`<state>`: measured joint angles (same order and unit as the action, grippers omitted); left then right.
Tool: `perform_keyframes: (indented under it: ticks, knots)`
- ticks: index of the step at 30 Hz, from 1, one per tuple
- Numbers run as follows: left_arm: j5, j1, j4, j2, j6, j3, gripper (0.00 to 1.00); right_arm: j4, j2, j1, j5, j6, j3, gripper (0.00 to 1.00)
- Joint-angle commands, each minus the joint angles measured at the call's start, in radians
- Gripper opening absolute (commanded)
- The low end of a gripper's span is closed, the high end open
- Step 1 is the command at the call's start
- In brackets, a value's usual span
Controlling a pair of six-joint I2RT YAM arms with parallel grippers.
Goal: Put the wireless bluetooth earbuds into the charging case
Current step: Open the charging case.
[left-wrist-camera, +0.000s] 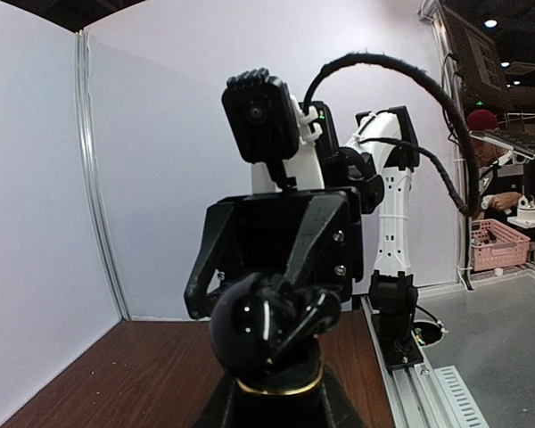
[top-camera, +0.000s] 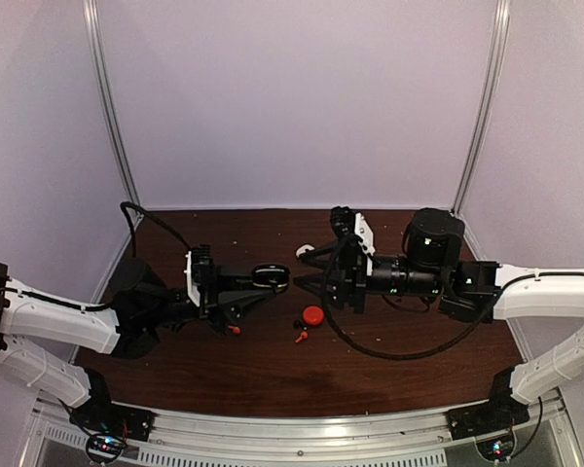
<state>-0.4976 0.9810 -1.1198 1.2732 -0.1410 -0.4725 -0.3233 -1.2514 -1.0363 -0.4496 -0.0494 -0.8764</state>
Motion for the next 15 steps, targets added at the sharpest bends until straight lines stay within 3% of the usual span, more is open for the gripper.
perform_keyframes:
  ticks: [1,15]
  knots:
    - [-0.024,-0.008,-0.039,0.015,-0.009,-0.031,0.0,-0.012,-0.005,0.003,-0.02,0.007,-0.028,0.47]
    - [-0.018,-0.007,-0.034,0.02,-0.011,-0.032,0.0,-0.038,-0.015,0.003,-0.072,0.025,-0.037,0.48]
